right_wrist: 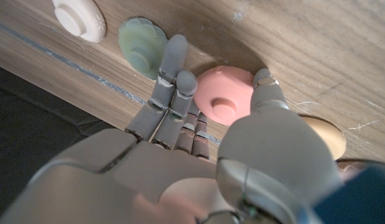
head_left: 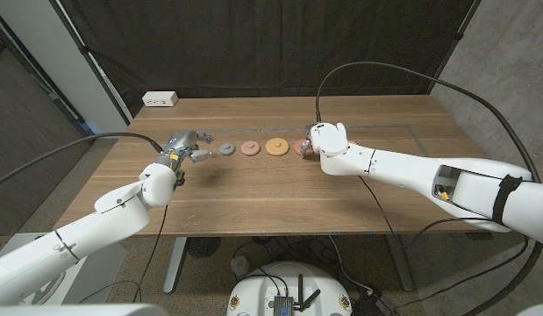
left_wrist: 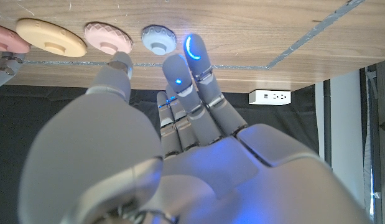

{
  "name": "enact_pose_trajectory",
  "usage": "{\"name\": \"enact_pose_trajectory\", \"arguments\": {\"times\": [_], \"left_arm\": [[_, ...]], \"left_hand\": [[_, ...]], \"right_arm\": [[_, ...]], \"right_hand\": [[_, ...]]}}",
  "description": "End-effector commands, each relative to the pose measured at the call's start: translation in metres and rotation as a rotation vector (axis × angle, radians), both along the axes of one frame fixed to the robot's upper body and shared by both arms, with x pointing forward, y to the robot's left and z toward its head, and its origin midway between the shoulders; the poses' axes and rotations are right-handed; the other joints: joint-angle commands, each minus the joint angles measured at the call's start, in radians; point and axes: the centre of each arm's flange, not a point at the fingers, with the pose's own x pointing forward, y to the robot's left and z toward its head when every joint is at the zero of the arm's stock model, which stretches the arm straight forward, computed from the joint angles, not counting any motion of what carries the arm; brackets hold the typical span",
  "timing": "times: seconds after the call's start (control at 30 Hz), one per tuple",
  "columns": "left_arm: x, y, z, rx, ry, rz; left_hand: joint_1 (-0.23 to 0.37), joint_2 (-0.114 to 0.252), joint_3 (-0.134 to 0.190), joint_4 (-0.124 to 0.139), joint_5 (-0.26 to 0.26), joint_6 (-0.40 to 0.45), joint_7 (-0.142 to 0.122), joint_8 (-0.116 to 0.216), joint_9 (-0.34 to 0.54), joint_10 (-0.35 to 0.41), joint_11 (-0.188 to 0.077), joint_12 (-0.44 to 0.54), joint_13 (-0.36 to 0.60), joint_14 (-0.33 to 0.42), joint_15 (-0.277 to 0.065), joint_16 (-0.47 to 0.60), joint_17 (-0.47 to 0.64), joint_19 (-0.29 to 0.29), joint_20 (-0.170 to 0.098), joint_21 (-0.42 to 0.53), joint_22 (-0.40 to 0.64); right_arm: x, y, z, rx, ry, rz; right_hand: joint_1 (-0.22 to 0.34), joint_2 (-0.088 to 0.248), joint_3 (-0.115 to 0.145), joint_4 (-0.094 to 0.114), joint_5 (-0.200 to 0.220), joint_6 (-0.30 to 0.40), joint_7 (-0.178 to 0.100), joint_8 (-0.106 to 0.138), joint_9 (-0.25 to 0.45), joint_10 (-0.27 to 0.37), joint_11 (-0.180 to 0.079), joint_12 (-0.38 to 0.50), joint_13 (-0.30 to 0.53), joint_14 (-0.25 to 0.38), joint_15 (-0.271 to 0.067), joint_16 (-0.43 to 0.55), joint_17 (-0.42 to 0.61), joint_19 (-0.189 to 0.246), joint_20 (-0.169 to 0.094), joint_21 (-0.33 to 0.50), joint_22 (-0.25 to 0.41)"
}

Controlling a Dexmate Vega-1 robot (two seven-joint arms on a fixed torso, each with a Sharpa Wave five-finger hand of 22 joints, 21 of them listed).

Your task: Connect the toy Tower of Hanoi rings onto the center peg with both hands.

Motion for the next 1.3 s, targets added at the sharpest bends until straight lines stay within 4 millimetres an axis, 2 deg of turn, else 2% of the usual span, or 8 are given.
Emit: {"name": "enact_pose_trajectory", "arguments": {"times": [0.03,0.27,0.67,1.3], "left_arm": [[0.0,-0.001,0.0,0.004,0.002,0.0],[0.0,-0.001,0.0,0.006,0.002,0.001],[0.0,-0.001,0.002,0.009,0.002,0.002],[0.001,-0.003,0.002,0.015,0.004,0.0]], "left_hand": [[0.001,0.01,-0.001,-0.003,0.01,0.01,0.0,-0.005,0.004,0.008,0.001,0.0,0.001,0.004,-0.006,0.01,0.006,-0.008,-0.093,0.016,-0.004],[0.0,0.011,-0.001,-0.003,0.011,0.011,0.001,-0.005,0.004,0.01,0.001,0.0,0.002,-0.001,-0.007,0.006,0.002,-0.01,-0.093,0.023,-0.007],[0.001,0.011,0.0,-0.003,0.012,0.015,0.001,-0.004,0.005,0.01,-0.002,0.0,0.003,0.001,-0.007,0.009,0.003,-0.012,-0.093,0.03,-0.013],[0.0,0.011,0.001,-0.003,0.014,0.018,0.0,-0.005,0.006,0.017,0.0,0.0,0.006,0.003,-0.006,0.015,0.006,-0.016,-0.093,0.053,-0.025]], "right_arm": [[0.001,-0.002,-0.002,-0.002,-0.015,0.004],[0.001,-0.005,-0.001,0.004,-0.023,0.011],[0.0,-0.005,0.003,0.008,-0.027,0.015],[-0.007,-0.004,0.011,0.023,-0.033,0.023]], "right_hand": [[0.012,0.021,0.013,0.001,0.01,0.031,-0.006,0.011,0.004,0.038,-0.014,0.012,0.006,0.025,-0.093,0.016,0.032,0.019,-0.08,0.018,0.004],[0.024,0.042,0.04,-0.002,0.034,0.079,-0.019,0.023,0.004,0.091,-0.025,0.021,0.006,0.068,-0.093,0.04,0.098,0.046,-0.081,0.05,0.007],[0.026,0.057,0.076,-0.003,0.076,0.162,-0.046,0.044,0.002,0.174,-0.041,0.032,0.003,0.13,-0.093,0.071,0.192,0.081,-0.082,0.093,0.015],[0.03,0.07,0.111,-0.007,0.111,0.194,-0.052,0.048,0.001,0.206,-0.043,0.024,0.003,0.19,-0.094,0.1,0.263,0.118,-0.085,0.131,0.029]]}}
